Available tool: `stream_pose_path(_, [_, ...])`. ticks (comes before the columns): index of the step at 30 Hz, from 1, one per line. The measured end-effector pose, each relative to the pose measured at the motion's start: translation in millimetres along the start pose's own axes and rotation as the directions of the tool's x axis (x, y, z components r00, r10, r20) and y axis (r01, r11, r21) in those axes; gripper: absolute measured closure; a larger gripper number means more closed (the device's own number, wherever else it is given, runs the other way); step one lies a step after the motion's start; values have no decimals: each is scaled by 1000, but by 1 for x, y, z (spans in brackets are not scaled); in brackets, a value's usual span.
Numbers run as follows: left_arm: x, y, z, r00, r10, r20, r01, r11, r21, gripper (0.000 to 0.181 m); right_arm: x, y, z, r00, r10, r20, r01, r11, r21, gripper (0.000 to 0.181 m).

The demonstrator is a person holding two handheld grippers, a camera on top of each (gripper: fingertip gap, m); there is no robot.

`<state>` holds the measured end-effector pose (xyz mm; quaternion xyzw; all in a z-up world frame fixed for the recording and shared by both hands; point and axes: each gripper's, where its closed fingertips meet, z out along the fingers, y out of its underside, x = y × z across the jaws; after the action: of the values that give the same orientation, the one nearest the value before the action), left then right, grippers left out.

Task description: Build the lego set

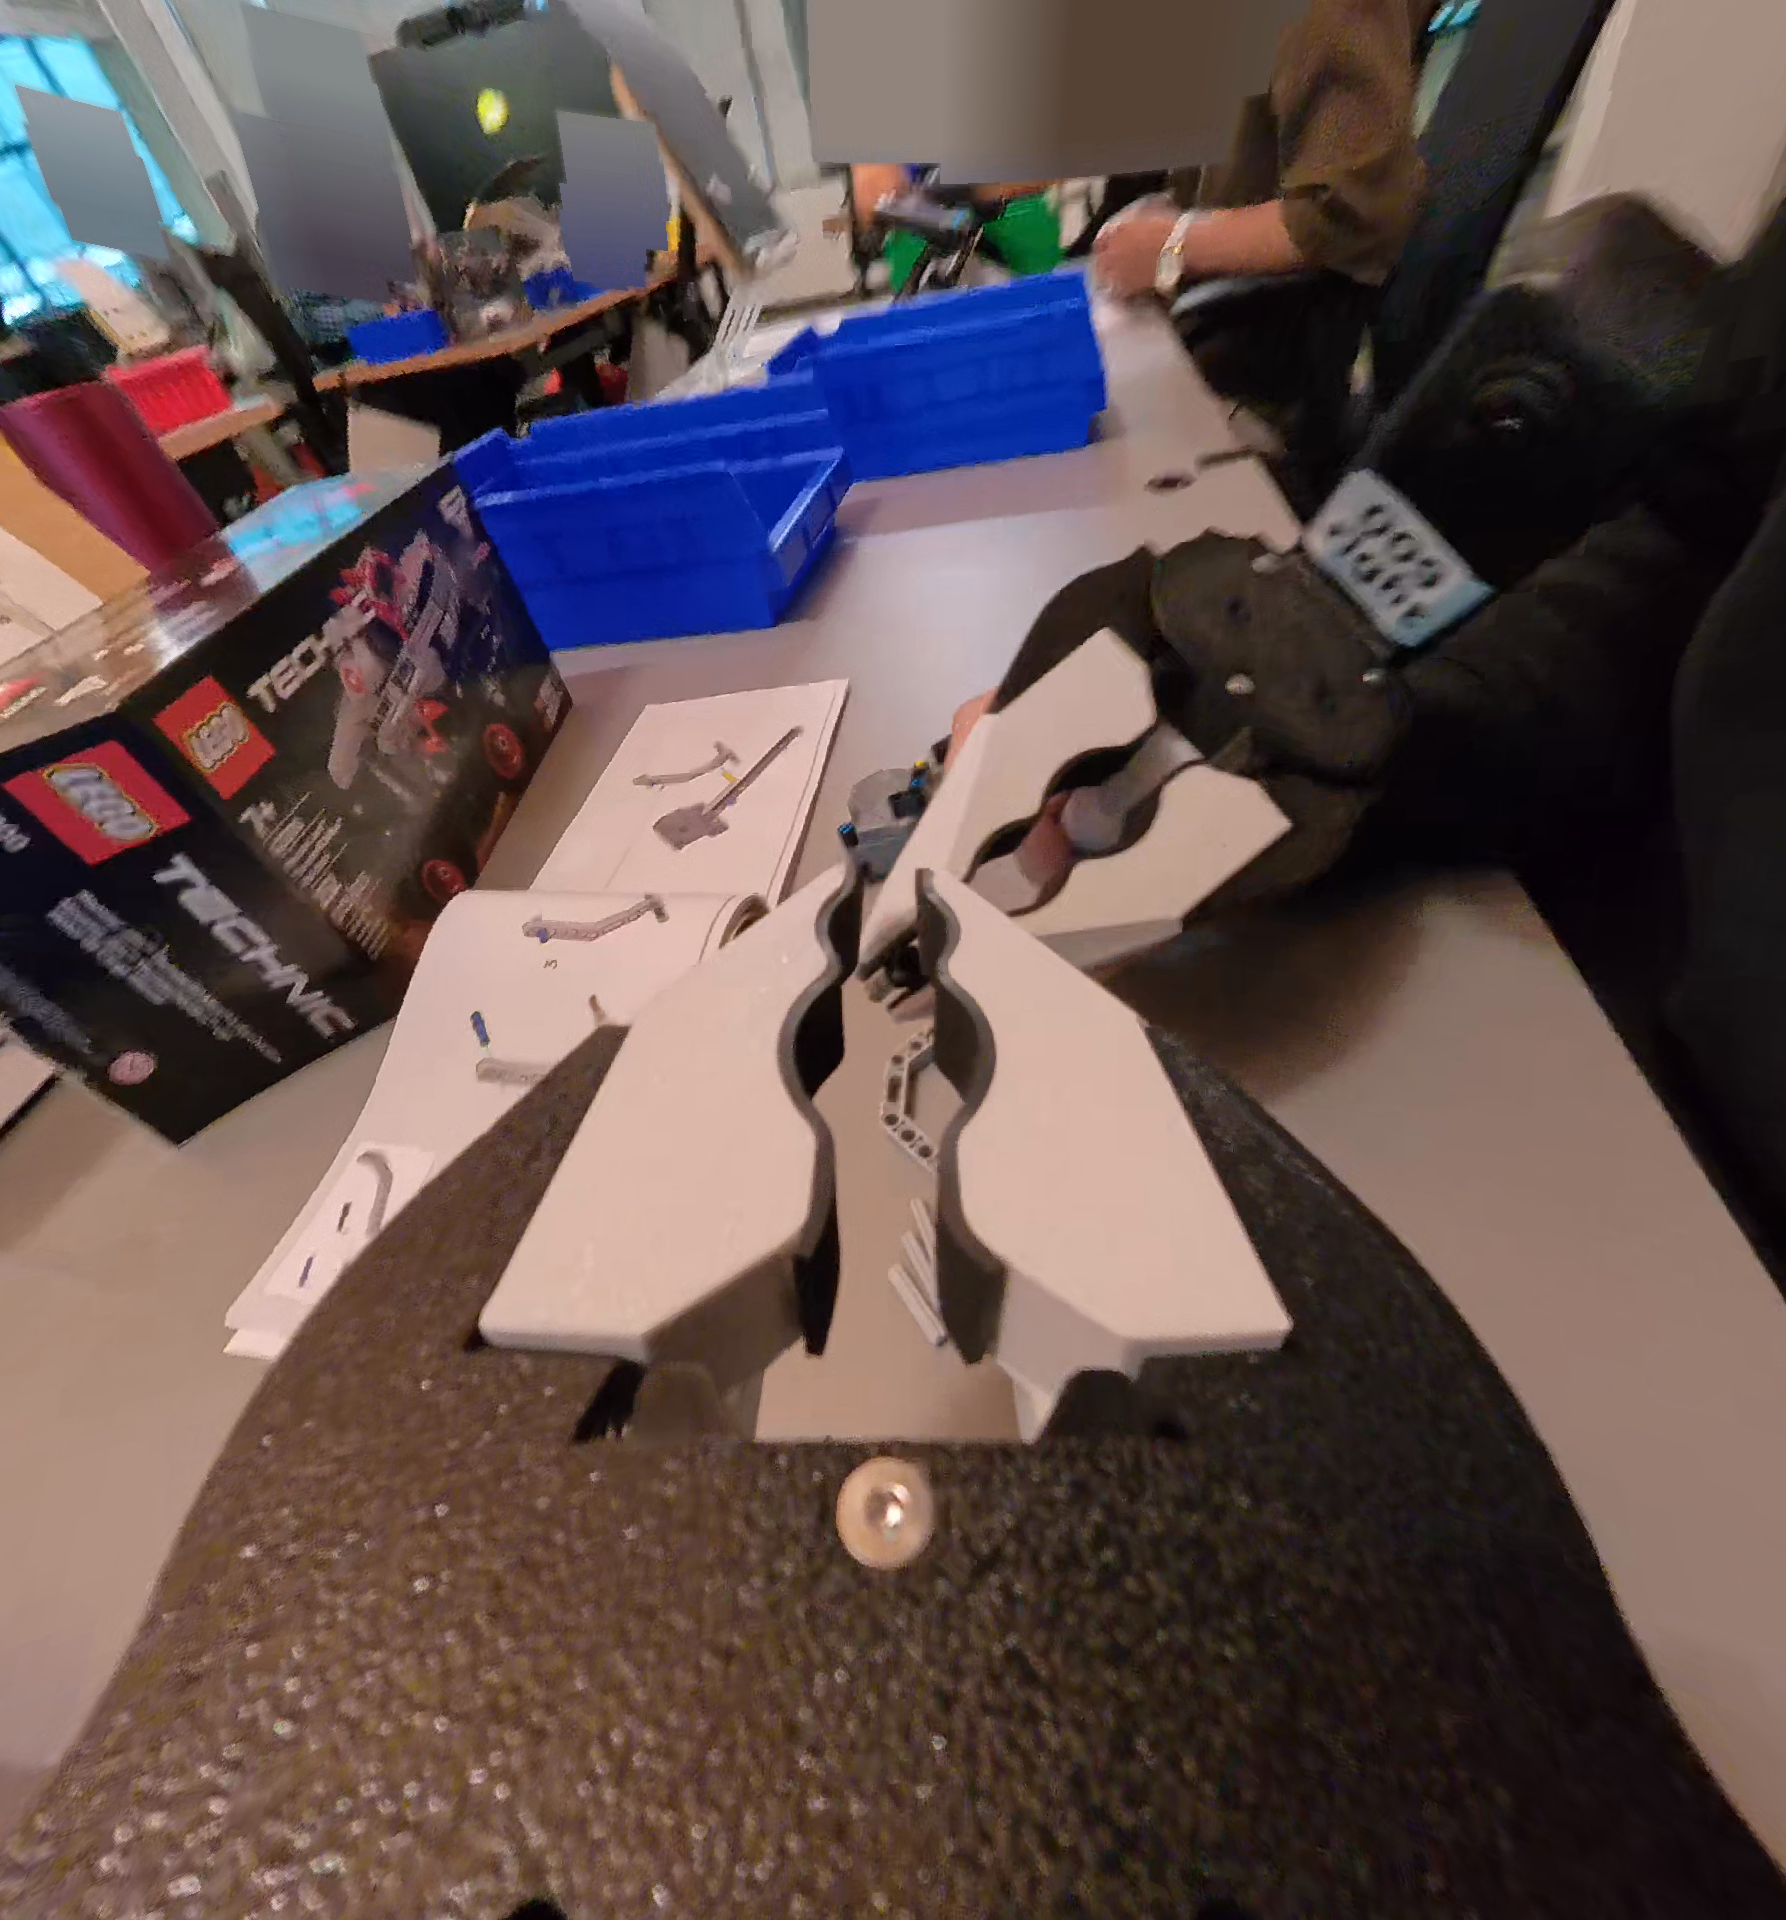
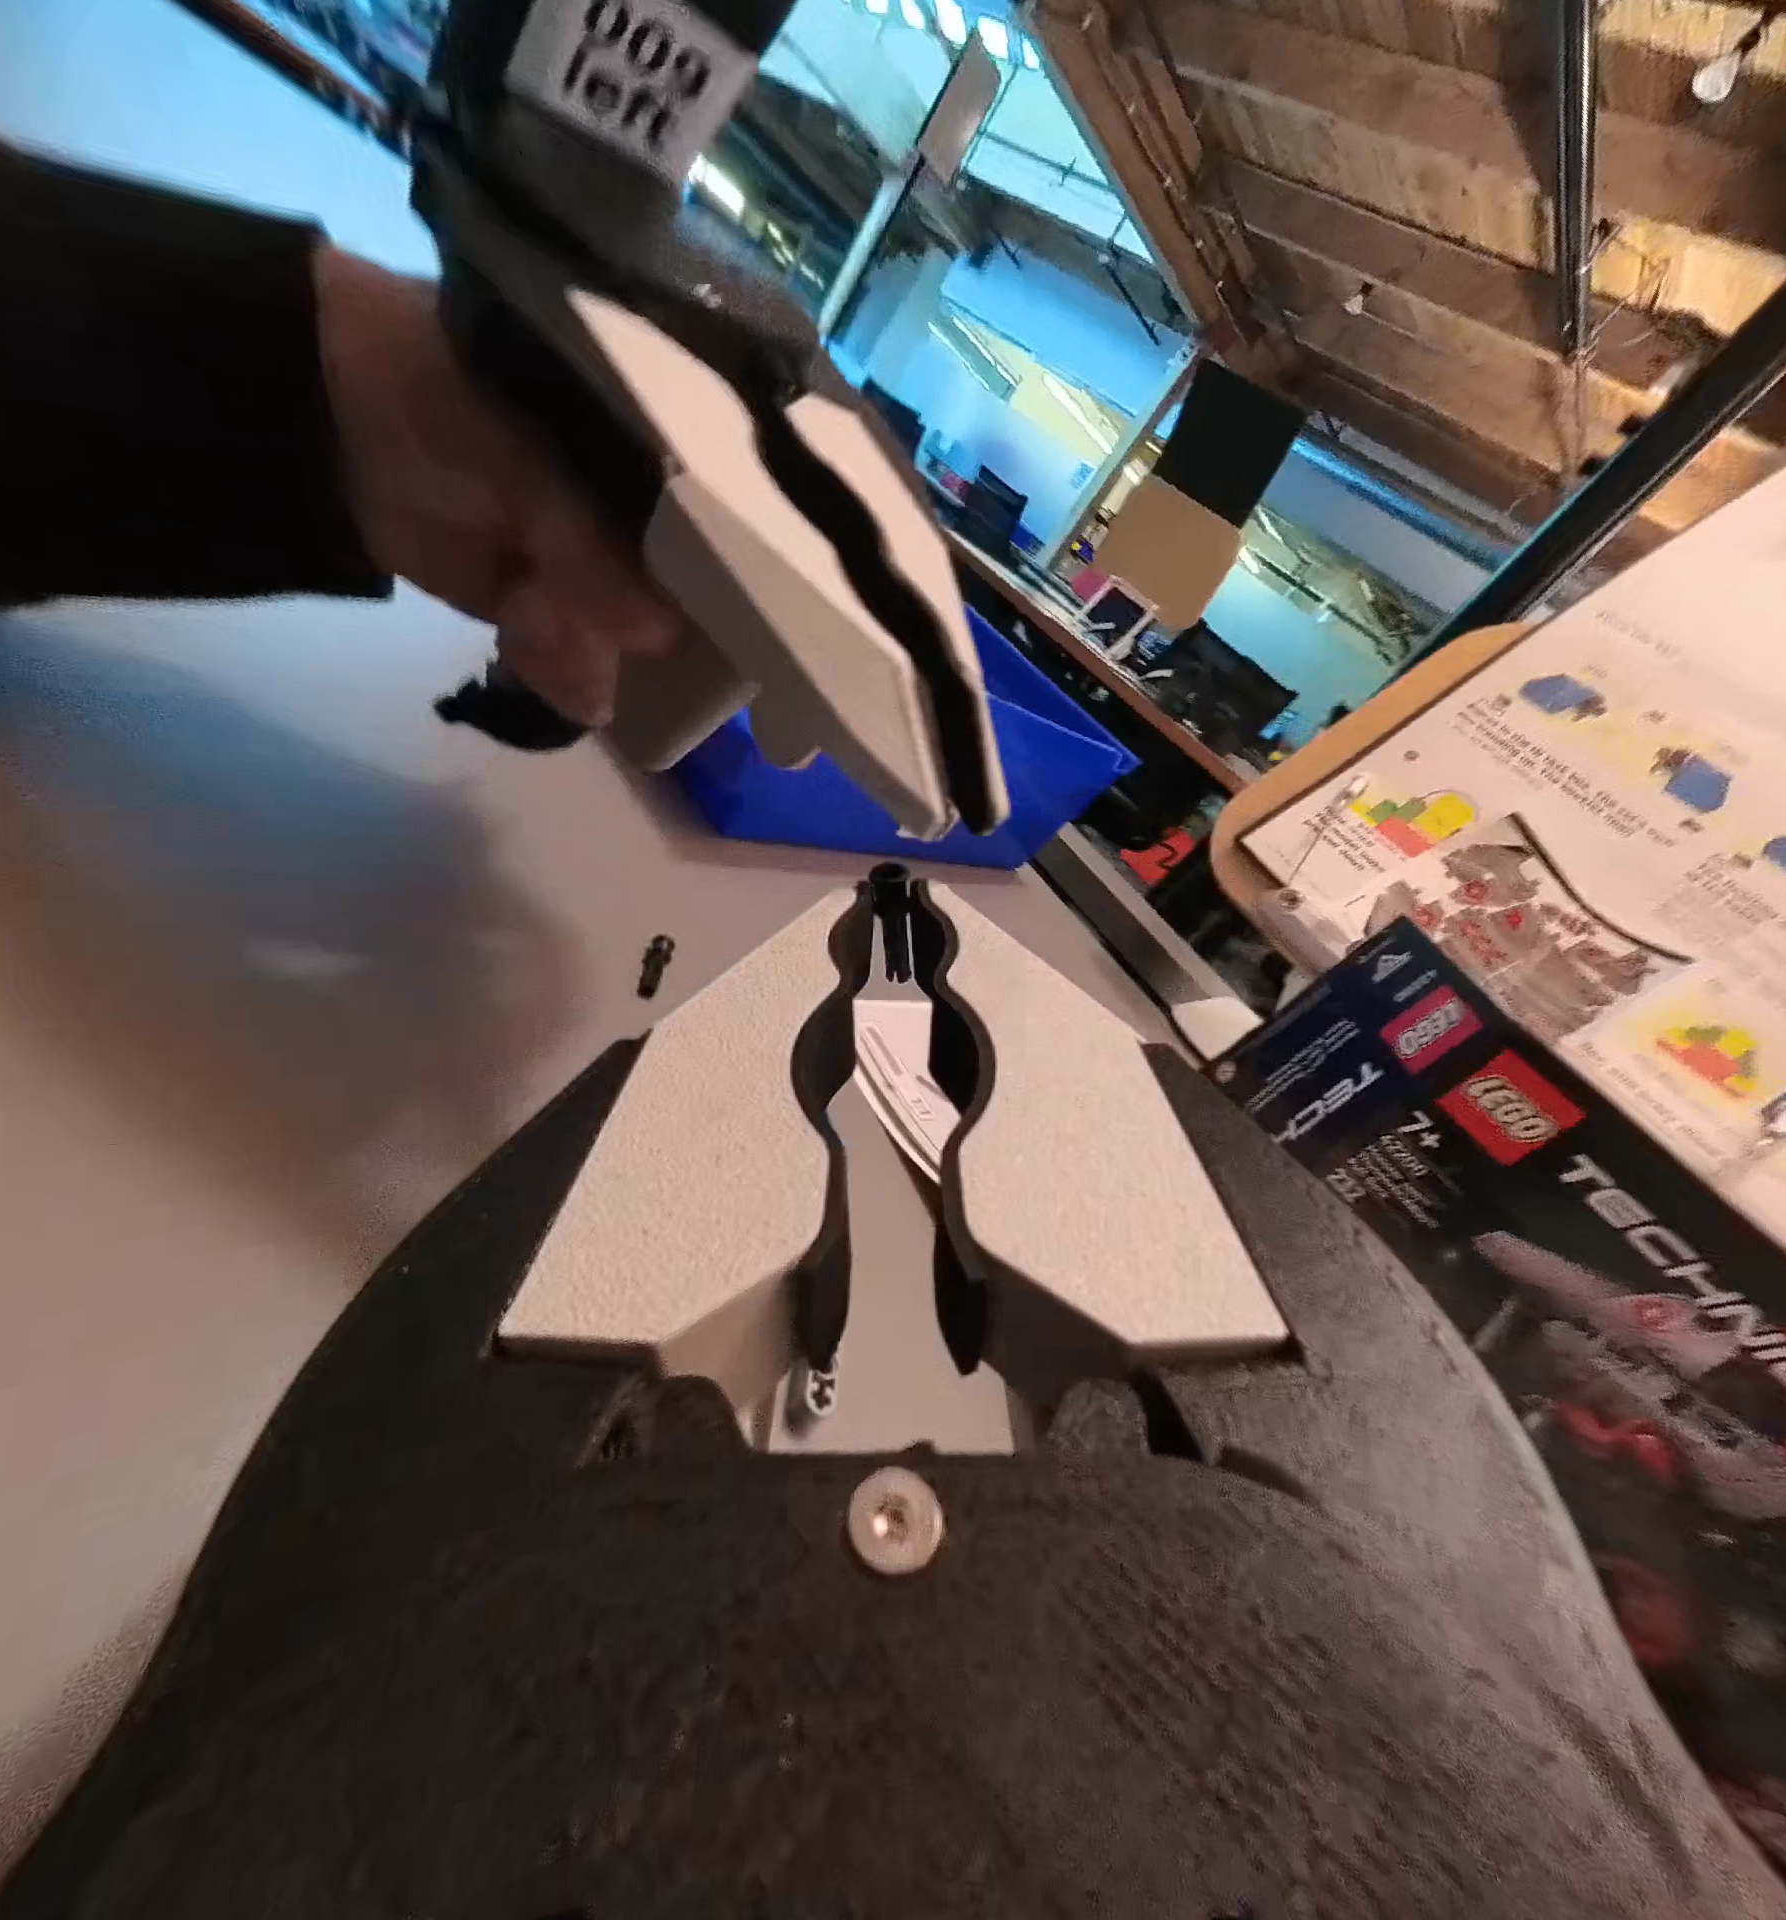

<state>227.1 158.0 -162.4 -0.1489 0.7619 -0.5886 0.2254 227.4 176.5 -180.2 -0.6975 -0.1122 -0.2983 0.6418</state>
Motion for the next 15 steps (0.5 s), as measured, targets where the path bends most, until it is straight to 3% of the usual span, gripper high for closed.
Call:
stream_pose_path(4, [-4, 10, 1, 998, 33, 58, -24, 990, -140, 172, 1, 5, 0, 997, -53, -55, 50, 997, -58, 177])
stream_pose_path(10, [-8, 15, 4, 992, -1, 122, 32, 967, -254, 169, 15, 11, -5, 984, -100, -147, 82, 989, -125, 177])
stream_pose_path(15, [-8, 17, 9, 988, -93, 126, 123, 960, -252, 166, 14, 13, -5, 962, -225, -154, 197, 964, -178, 176])
